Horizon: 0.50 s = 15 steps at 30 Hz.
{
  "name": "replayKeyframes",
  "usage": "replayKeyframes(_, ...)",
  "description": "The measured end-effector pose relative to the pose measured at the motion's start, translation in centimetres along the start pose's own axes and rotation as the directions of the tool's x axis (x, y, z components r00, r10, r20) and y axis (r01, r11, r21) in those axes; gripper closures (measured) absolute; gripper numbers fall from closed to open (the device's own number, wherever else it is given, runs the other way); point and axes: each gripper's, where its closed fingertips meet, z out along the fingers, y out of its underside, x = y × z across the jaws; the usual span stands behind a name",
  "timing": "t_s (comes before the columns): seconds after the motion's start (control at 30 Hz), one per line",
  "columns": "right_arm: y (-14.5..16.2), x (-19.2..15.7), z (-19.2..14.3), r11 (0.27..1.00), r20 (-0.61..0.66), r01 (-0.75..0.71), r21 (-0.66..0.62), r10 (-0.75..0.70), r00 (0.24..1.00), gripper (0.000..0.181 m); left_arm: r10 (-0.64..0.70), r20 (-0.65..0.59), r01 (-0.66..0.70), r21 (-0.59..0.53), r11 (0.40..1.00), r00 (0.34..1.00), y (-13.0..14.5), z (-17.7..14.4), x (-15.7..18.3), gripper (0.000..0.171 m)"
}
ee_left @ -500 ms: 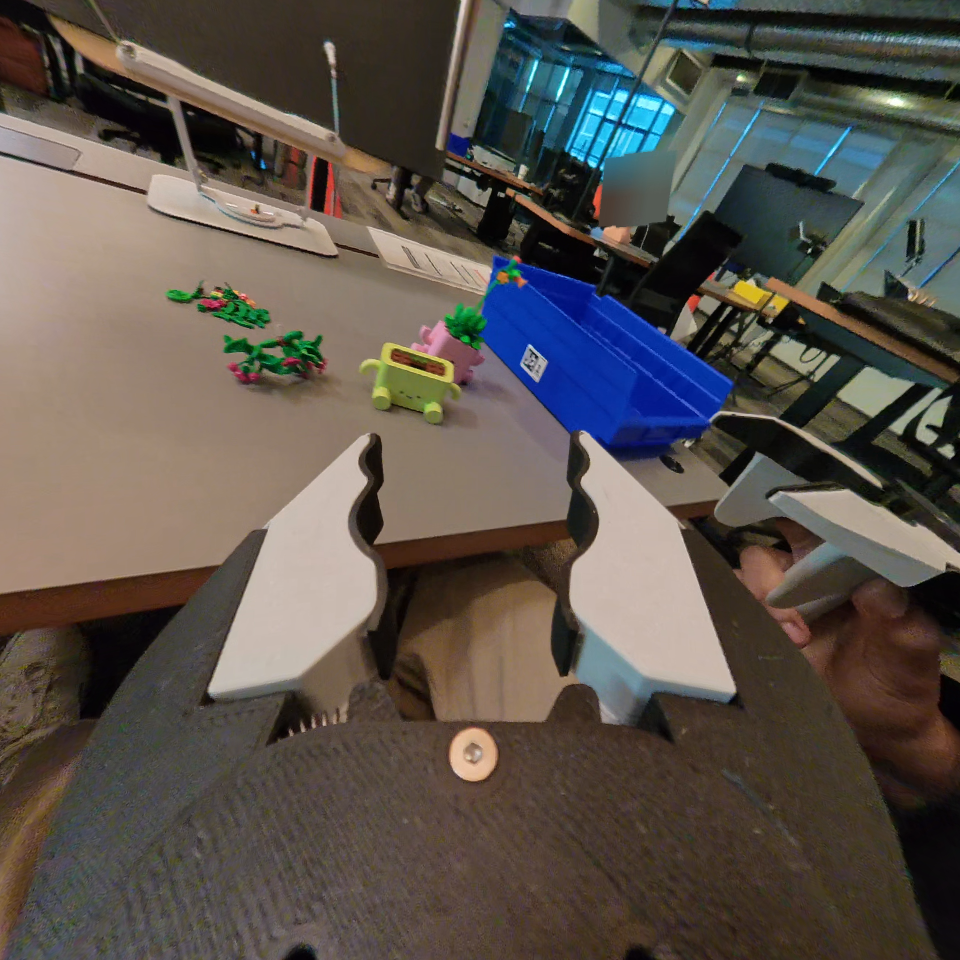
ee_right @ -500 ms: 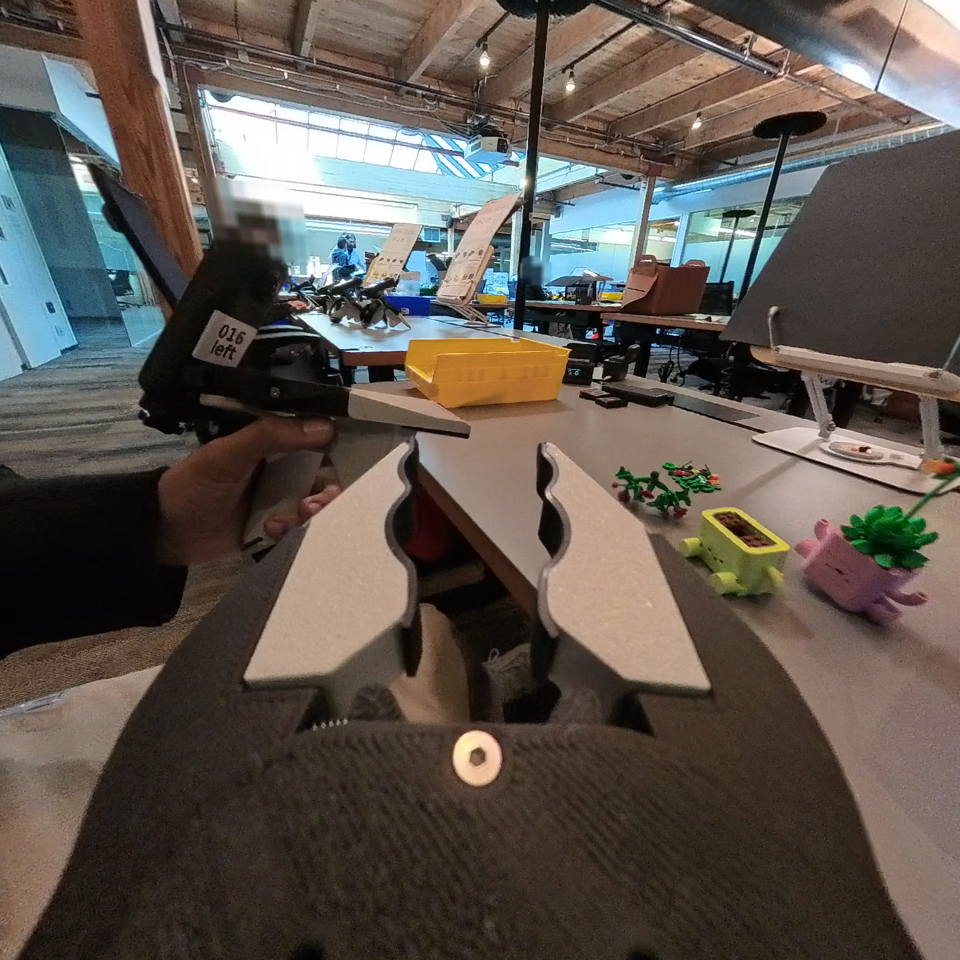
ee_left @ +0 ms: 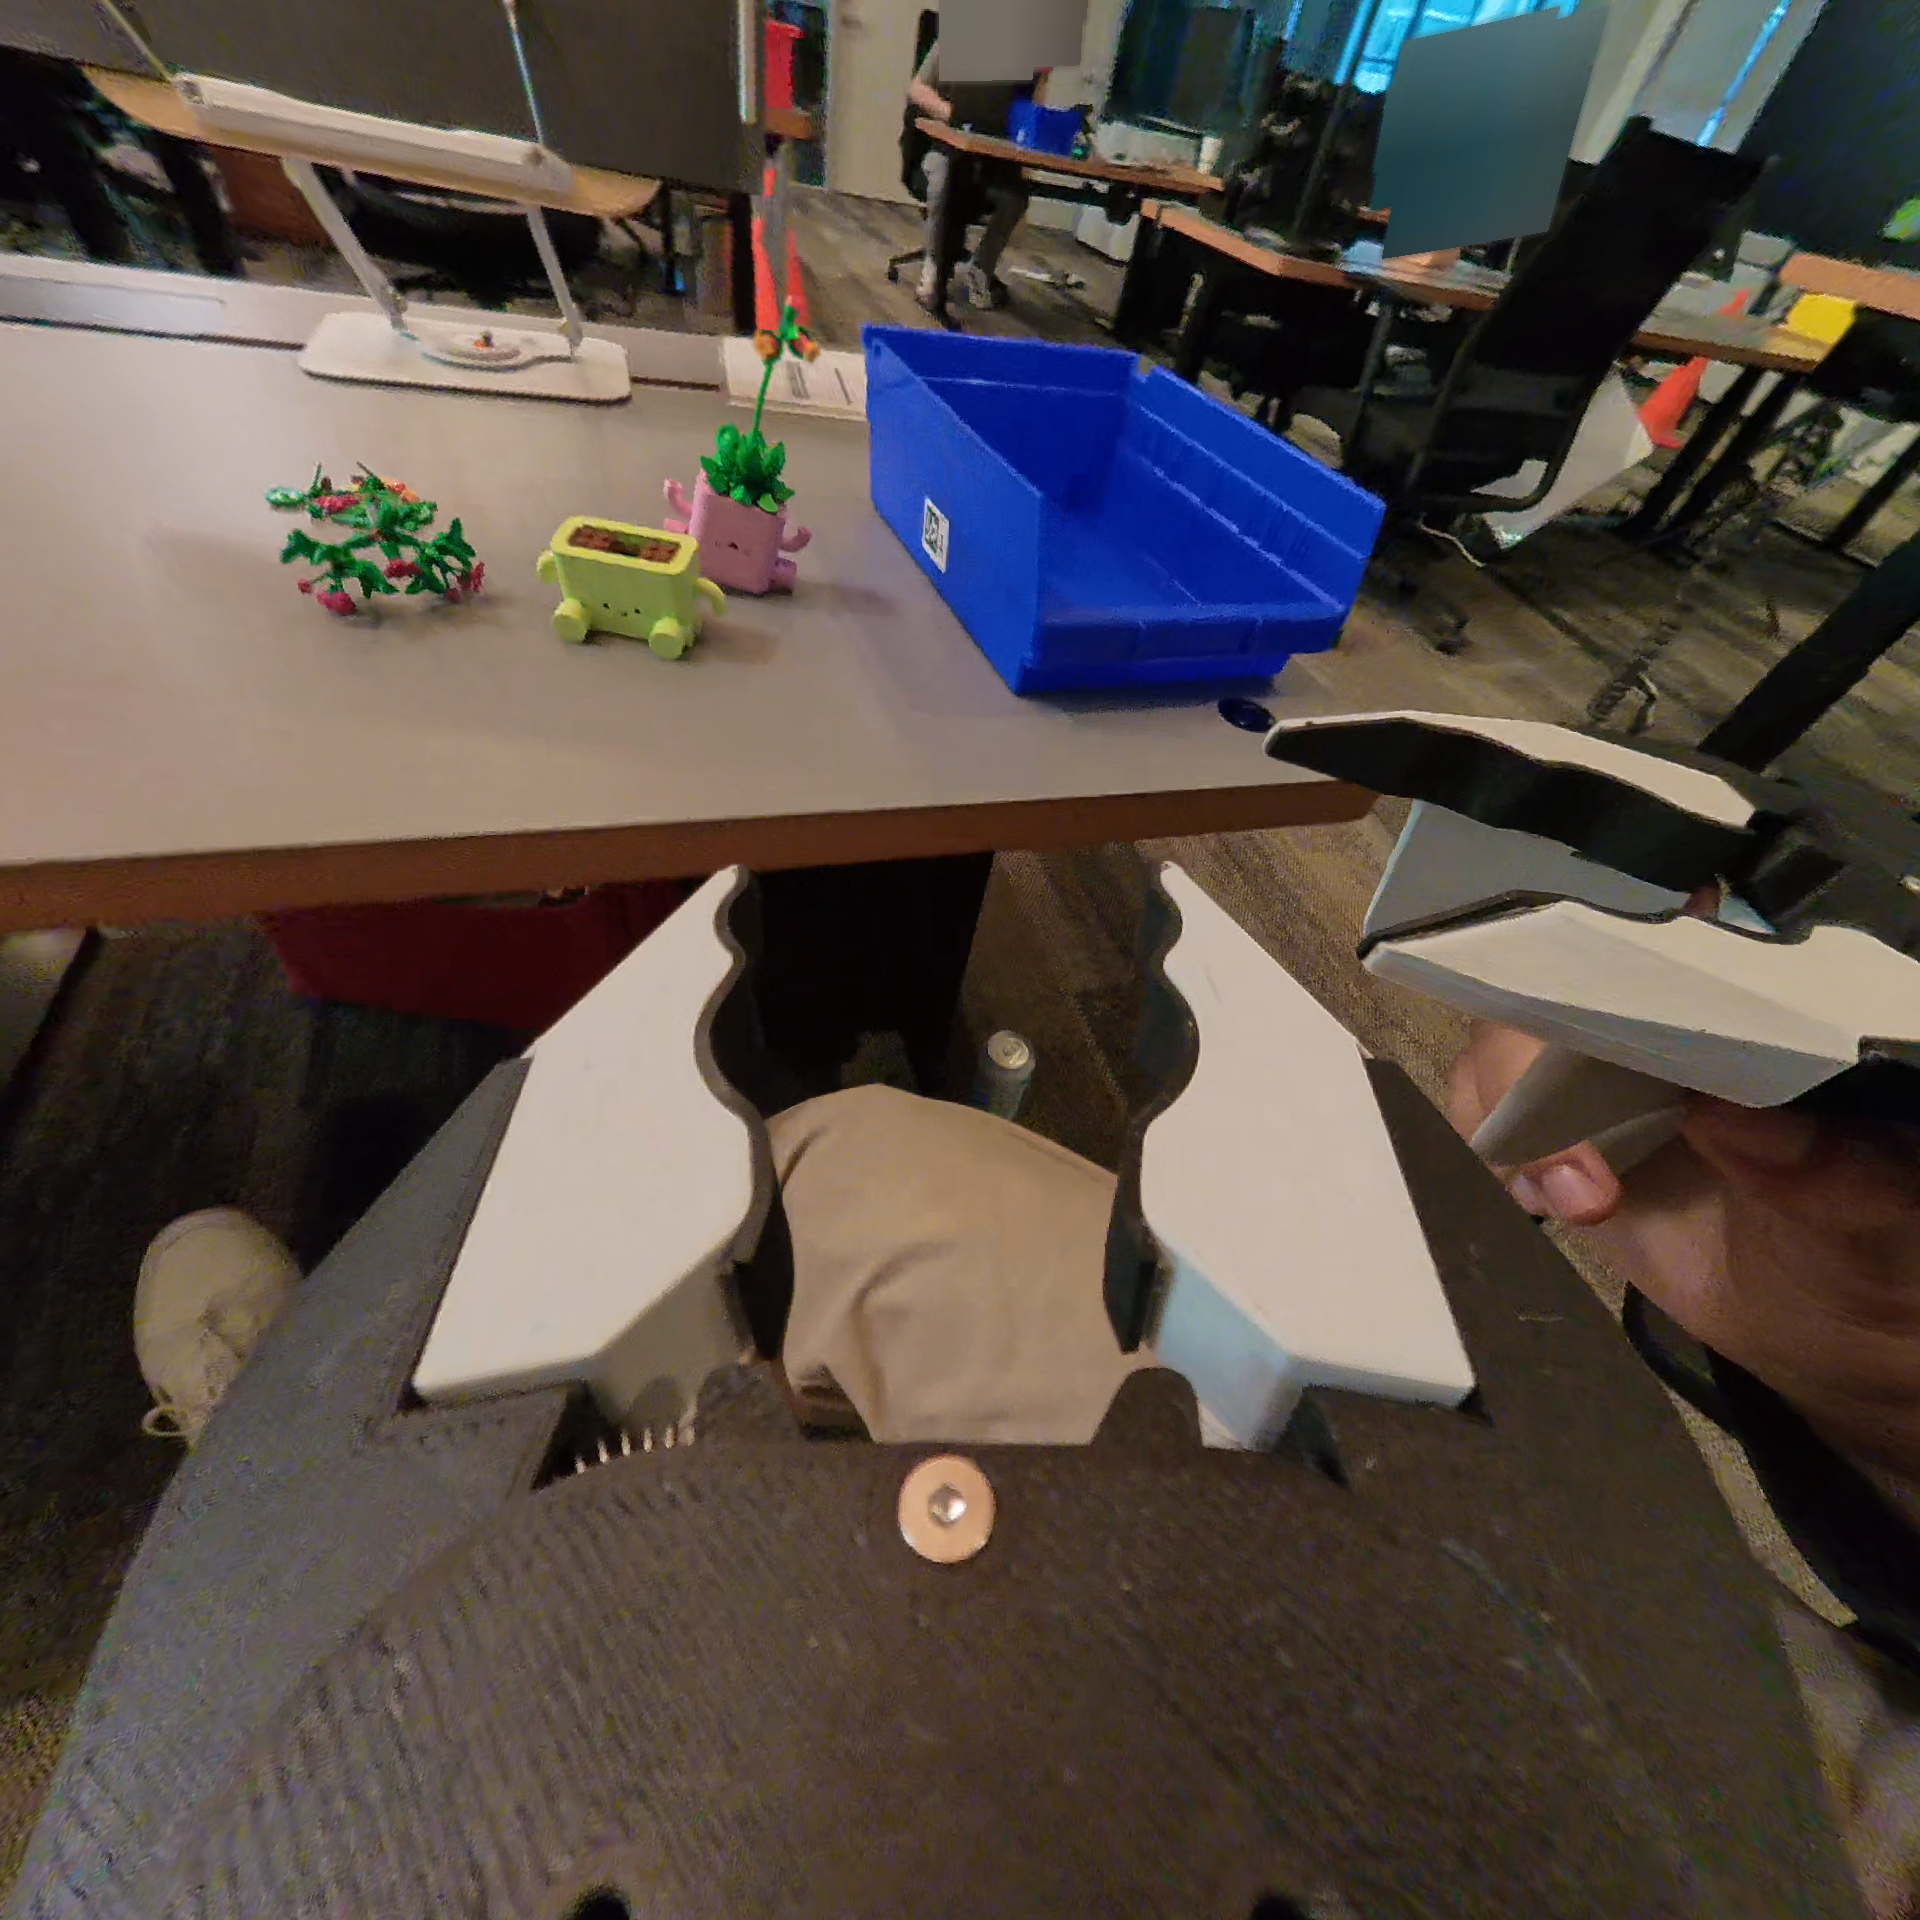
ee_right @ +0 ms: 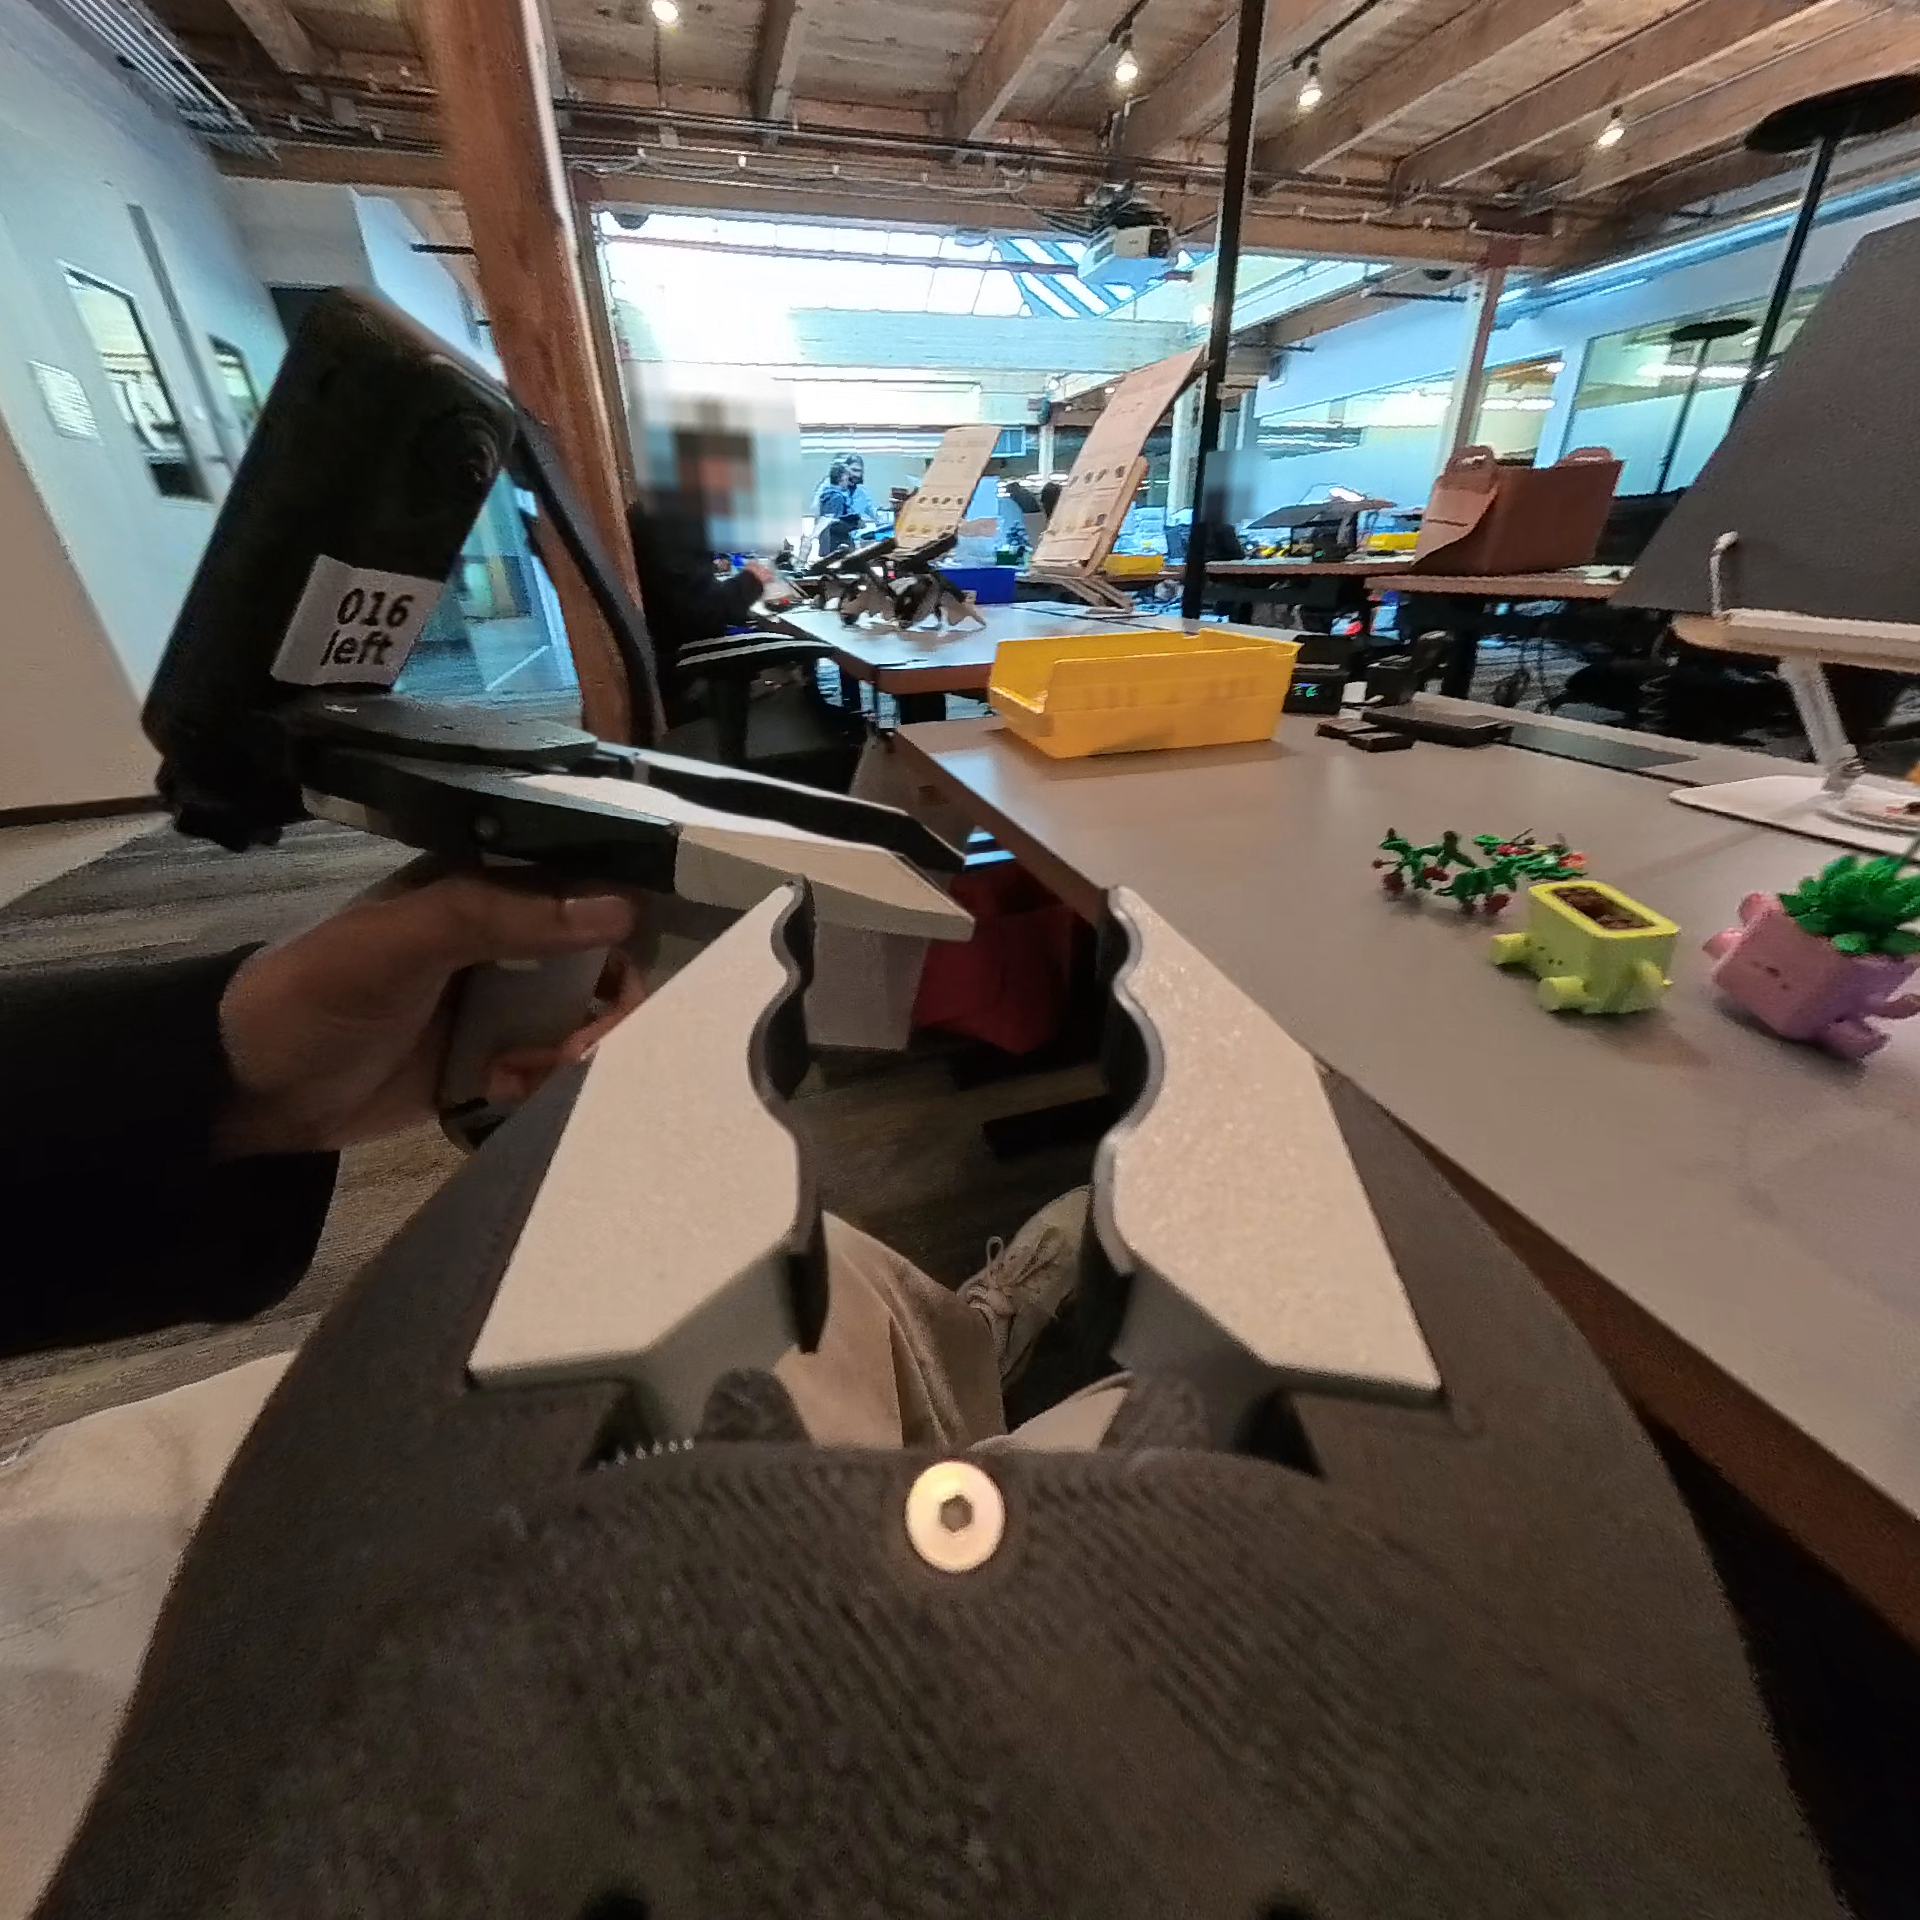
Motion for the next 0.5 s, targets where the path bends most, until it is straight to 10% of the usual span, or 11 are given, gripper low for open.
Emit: replayKeyframes(0.5, -1.5, -12.2, -13.4, 0.996, 0.279, -0.087, -0.006, 0.086, 0.956, 0.125, -0.064, 0.248, 0.052, 0.056, 0.997, 0.967, 5.4, -11.1, 14.4, 0.101)
